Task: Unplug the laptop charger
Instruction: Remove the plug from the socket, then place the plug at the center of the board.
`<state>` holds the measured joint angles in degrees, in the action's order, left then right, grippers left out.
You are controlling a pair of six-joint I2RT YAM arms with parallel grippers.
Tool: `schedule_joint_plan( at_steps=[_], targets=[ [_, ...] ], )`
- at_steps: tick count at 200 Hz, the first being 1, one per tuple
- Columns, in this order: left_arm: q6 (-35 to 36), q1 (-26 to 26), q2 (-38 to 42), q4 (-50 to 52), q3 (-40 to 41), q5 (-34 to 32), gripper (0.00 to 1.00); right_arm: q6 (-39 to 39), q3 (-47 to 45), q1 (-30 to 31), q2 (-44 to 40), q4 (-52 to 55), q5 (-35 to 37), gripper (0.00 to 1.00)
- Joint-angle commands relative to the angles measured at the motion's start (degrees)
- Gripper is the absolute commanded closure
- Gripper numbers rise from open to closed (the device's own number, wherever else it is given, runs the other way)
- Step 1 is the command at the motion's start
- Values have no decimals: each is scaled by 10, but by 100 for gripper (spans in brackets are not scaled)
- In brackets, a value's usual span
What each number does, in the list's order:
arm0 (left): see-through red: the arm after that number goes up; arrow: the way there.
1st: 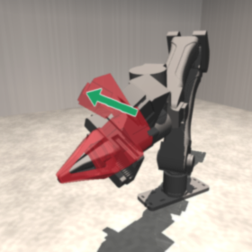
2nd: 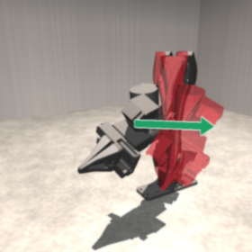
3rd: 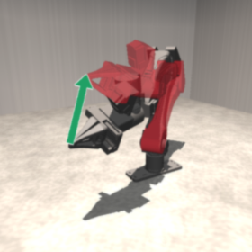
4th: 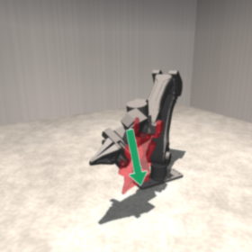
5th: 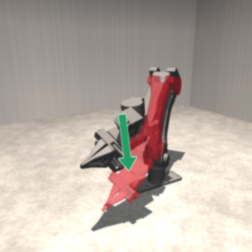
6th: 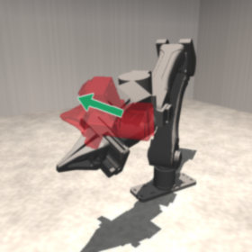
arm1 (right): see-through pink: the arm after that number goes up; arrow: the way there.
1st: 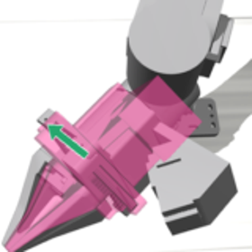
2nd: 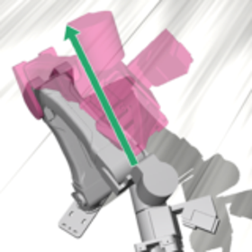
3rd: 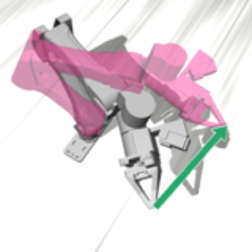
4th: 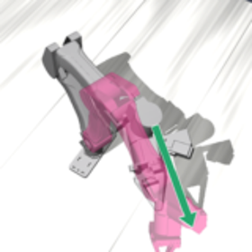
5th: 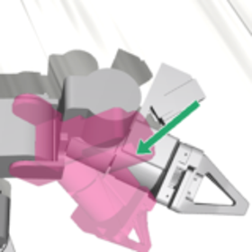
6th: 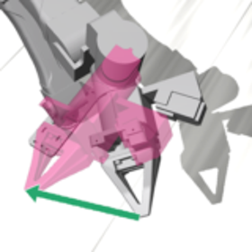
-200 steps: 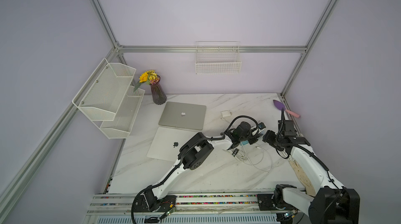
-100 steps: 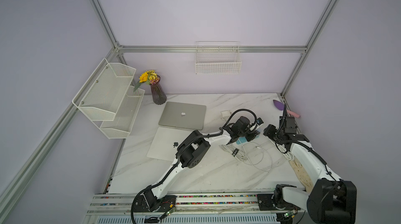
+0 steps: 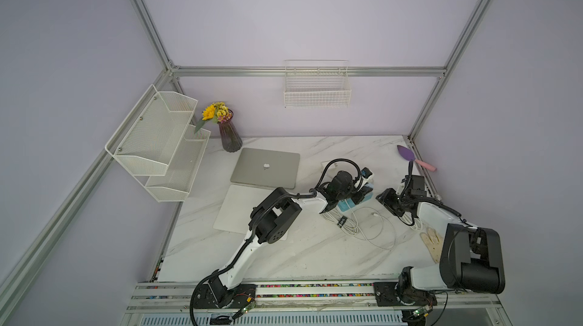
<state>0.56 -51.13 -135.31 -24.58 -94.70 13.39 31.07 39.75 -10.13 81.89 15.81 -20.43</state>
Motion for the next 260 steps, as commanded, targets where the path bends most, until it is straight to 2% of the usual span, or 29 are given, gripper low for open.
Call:
schedule_joint_plan(
  at_steps=[1,21,50,64,77,88,97,116,131,172,220,232,260],
  targets=[
    [4,-2,31,-13,-37,0,100,10,4,-3,8,-28,-31,49],
    [-20,3,29,-53,-14,12,100,14,4,-3,15,-35,-36,49],
    [-25,9,29,10,-47,-24,100,6,-3,-3,-15,-35,-13,48],
    [-33,22,9,81,-112,-11,100,5,-12,-4,-44,-45,7,47],
    [-35,29,-32,178,-213,8,100,7,-18,-4,-73,-51,23,46],
    [-34,32,-69,246,-290,58,100,14,-21,-4,-98,-51,45,46],
    [-45,32,-86,263,-316,94,100,24,-25,-6,-125,-49,72,44],
    [-75,25,-87,248,-298,139,100,51,-31,-17,-175,-43,133,42],
    [-81,12,-73,243,-266,136,100,55,-20,-31,-184,-30,150,41],
    [-46,-23,-69,310,-254,121,100,61,19,-56,-134,-30,102,40],
    [-52,-29,-117,306,-281,116,100,63,33,-57,-114,-70,70,40],
    [-53,-30,-126,298,-284,110,96,66,34,-57,-112,-78,61,40],
    [-44,-29,-132,288,-278,84,100,69,35,-57,-111,-98,49,40]
  ],
)
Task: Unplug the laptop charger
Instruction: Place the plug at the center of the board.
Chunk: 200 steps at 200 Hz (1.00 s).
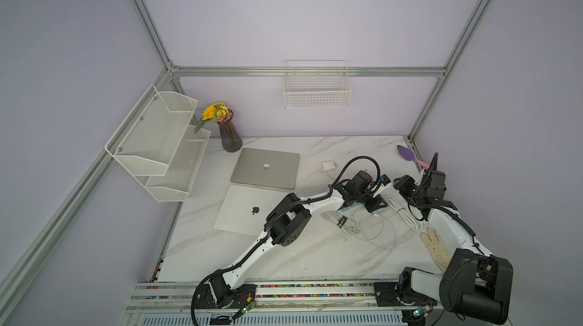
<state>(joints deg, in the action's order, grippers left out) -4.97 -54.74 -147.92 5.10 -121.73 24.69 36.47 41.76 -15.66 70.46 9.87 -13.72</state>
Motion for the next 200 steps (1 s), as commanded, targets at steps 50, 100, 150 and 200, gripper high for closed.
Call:
schedule_joint_plan(
  at_steps=[50,100,150,200],
  targets=[
    [5,19,-15,-23,-21,-28,85,14,16,-2,19,-44,-30,41],
    [-6,24,-23,-48,-30,-1,5,12,23,-2,16,-46,-32,41],
    [72,48,167,-31,84,-144,0,6,48,-2,21,-53,-35,40],
    [85,153,551,-167,494,-334,0,-84,28,0,0,-82,50,24]
  ],
)
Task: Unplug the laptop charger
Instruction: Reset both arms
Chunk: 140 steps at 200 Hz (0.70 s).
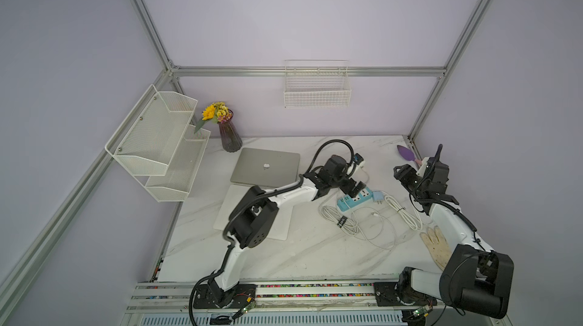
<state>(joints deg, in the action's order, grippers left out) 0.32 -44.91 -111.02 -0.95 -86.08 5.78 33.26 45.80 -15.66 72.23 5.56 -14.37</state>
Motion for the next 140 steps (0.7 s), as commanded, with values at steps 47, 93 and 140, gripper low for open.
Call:
schedule_joint_plan(
  at_steps=[47,93,140],
  targets=[
    [-14,198,357,13,343,-429,0,-120,-84,18,-1,-137,162,11],
    [-105,344,374,-125,528,-440,0,-205,-132,89,93,-271,287,3],
    [-6,378,266,-383,588,-382,0,-293,-179,132,200,-491,324,3]
  ],
)
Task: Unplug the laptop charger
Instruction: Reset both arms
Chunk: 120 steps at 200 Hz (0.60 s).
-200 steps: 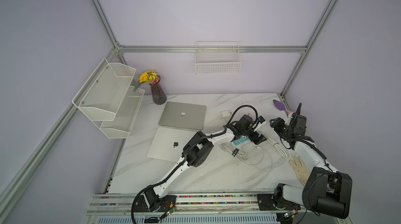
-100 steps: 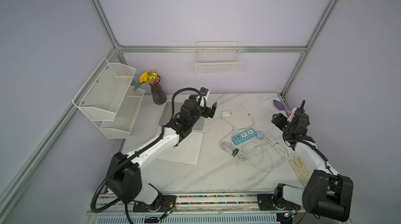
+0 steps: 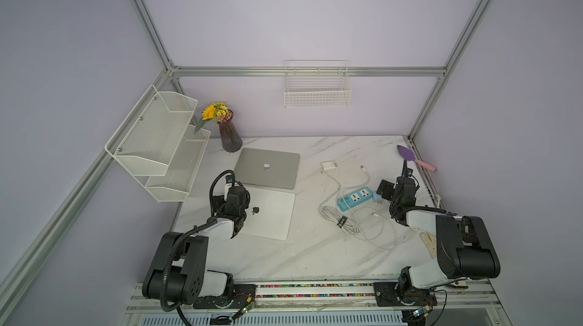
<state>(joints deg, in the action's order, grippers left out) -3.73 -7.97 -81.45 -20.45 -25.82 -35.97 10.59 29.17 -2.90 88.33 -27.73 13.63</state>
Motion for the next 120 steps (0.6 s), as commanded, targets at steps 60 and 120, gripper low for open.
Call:
schedule_joint_plan(
  at_steps=[60,120],
  targets=[
    [76,17,-86,-549,143,156,0,-70,-141,9,-35,-317,-44,3],
    [16,79,-78,-308,34,219,0,-50,-61,12,119,-323,-99,3]
  ],
)
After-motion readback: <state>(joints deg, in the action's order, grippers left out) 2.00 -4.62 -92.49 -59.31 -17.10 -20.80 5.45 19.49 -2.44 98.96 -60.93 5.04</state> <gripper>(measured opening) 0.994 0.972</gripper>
